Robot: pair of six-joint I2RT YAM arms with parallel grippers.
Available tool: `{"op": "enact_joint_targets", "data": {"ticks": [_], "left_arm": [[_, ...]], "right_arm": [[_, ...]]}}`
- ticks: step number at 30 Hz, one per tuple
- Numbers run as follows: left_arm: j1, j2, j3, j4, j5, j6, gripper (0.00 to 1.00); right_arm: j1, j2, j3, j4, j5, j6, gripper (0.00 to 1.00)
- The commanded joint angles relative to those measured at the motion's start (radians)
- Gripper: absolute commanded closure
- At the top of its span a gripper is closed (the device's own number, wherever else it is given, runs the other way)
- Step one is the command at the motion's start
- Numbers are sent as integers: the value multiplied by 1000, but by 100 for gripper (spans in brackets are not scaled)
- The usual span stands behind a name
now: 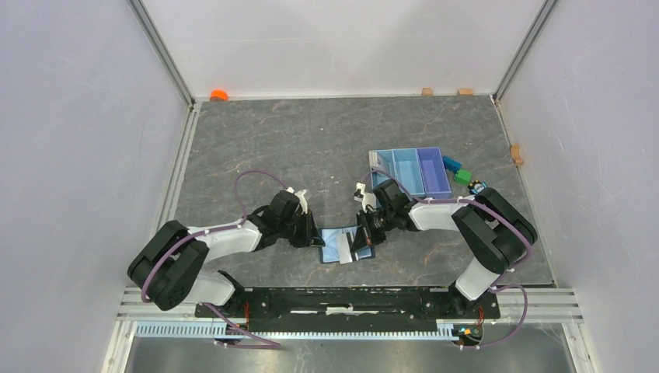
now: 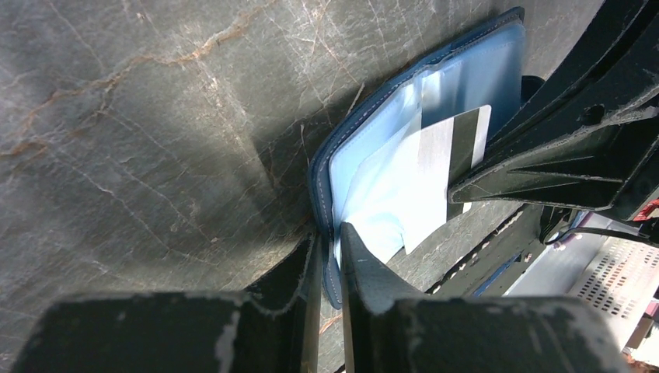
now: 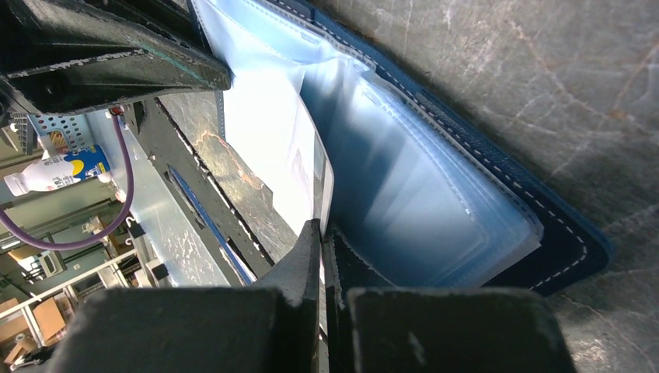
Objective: Put the credit cards into the card holder
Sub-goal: Insert the credit card into the card holder.
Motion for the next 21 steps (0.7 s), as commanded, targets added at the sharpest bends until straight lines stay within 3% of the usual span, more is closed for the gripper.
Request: {"op": "enact_joint_targets", "data": {"ticks": [1,10,21], "left_arm": [[-7,19,-8,30,47,31,81],[-7,34,-12,28,48,25,91],[-7,33,-8,19,48,29,92]], "right_arm": [[32,78,-56,-128,214,-3,100],[26,44,-24,-151,299,13,100],[12,52,12,-122,328,9,100]]}}
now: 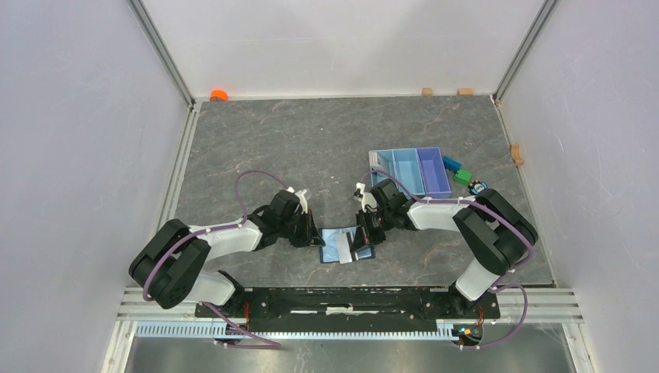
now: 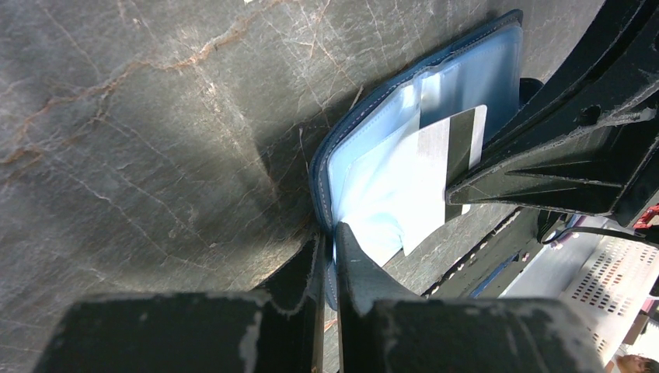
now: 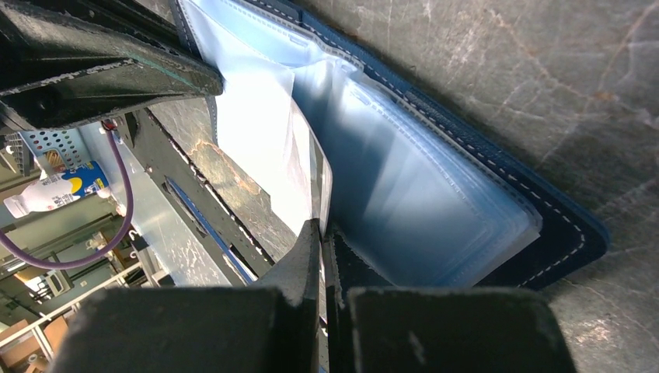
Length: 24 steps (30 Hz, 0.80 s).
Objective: Put the credit cards into the card holder
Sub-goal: Insert the credit card into the card holder.
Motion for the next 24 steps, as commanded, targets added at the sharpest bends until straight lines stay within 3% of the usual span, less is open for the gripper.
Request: {"op": "enact_joint_targets", "data": {"ticks": [1,24], "left_arm": [[-11,21,-9,3,33,29,92],[3,4,-22,-11,27,16,97]], "right_arm": [[0,68,-8,-77,268,-43,100],[-30,-8,-78,48,337,35,100]]}}
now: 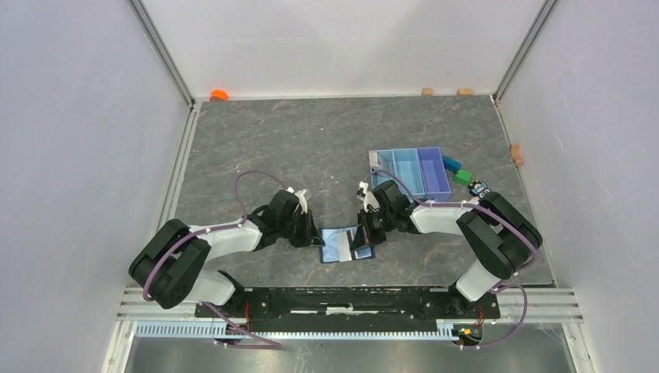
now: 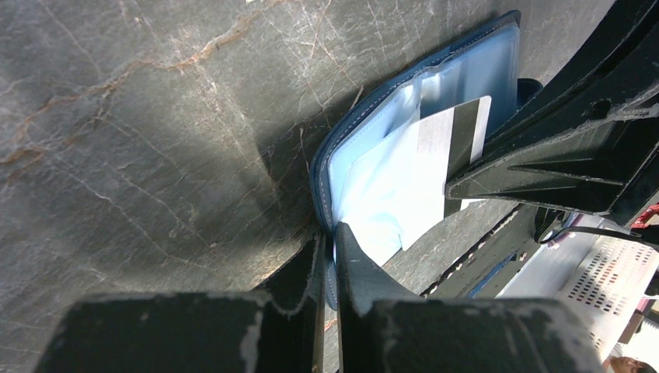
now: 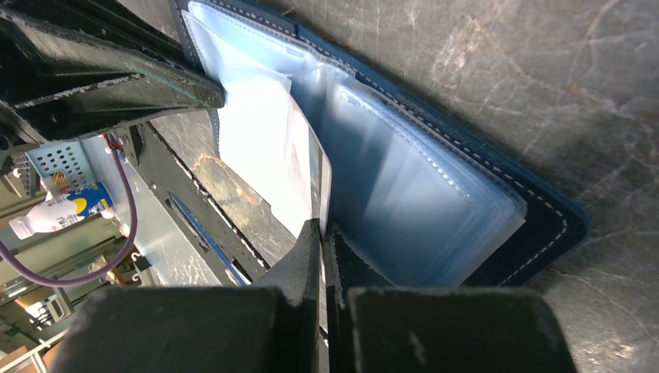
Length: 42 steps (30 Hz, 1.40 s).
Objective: Put the credit cards into the card holder
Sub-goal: Insert the credit card into the card holder.
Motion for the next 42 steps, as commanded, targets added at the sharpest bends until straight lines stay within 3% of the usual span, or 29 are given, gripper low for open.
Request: {"op": "enact_joint_targets", "data": {"ticks": [1,20,42], "left_arm": [[-2,2,-19,-14,21,17,97],[3,-3,-18,-20,33,21,97],[4,-22,-9,-43,28,28,97]], "right_arm": [[-30,23,-37,-12,300,-13,100],[-29,27,-73,77,303,28,100],[-26,0,14,-51,348,-69,100]]}}
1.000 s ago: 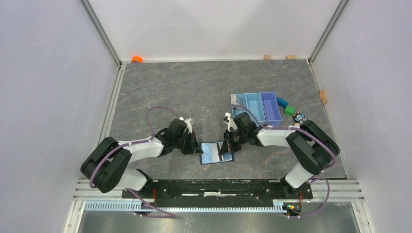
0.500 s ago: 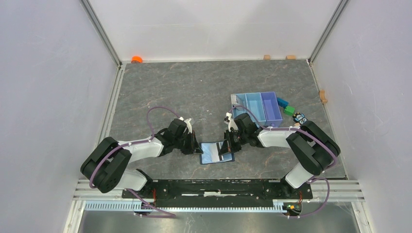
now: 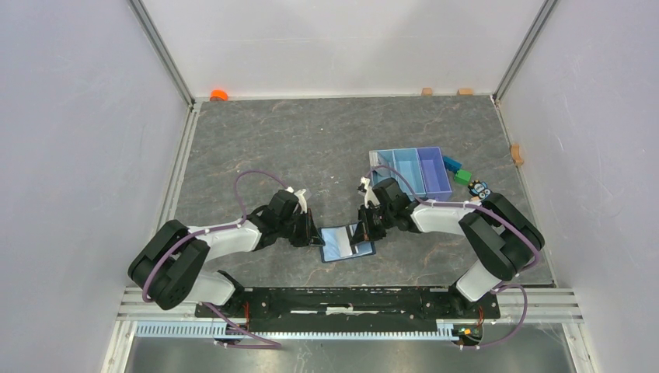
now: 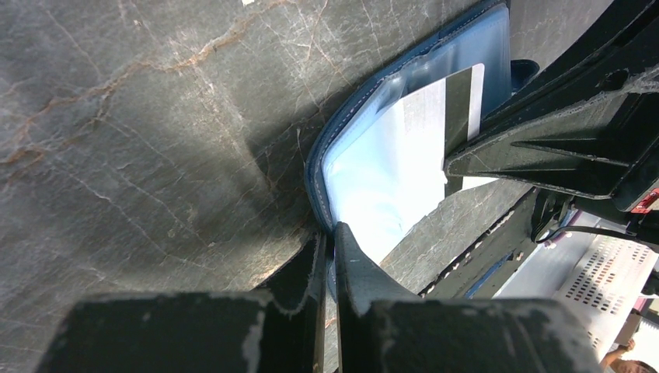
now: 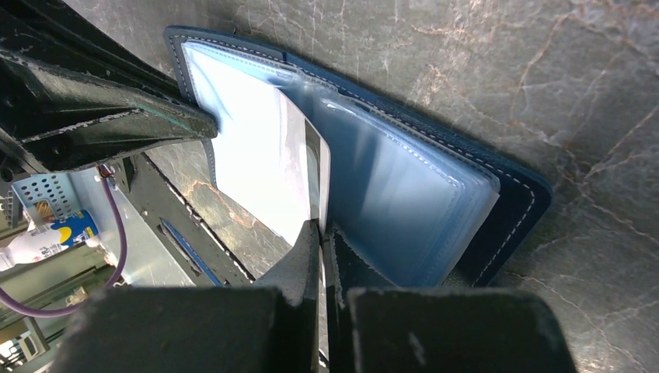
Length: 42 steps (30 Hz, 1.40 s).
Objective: Put the credit cards into the card holder
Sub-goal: Insert the credit card into the card holder.
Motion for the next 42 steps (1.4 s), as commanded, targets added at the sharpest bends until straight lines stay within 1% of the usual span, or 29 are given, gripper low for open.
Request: {"op": "enact_joint_targets", "data": {"ticks": [1,9,14,18,25,29,36,40,41,42], "left_arm": [[-1,-13,-7,-43,24,27,97],[-1,-12,-6,-45,12,31,98],[0,-12,-6,-46,9,29,98],[0,-9,-5,-46,10,28,98],[0,-4,-5,-43,12,28,98],[1,1,-7,-39,18,29,98],[0,1,-8,-31,23,26,98],[0,-6,-11,-31,21,25,98],[0,-7,-12,-31,19,22,98],[1,-7,-12,-30,17,22,98]], "right_arm": [[-21,19,7,-74,274,-80,100],[-1,31,59,-139,300,-133,100],[6,27,60,-141,310,-135,100],[20,29,46,-122,306,-112,100],[53,50,-7,-72,277,11,100],[77,61,-34,-15,258,64,100],[129,100,4,-6,255,76,100],[136,108,22,-27,266,73,100],[137,105,22,-27,265,73,99],[138,101,25,-30,264,73,96]]}}
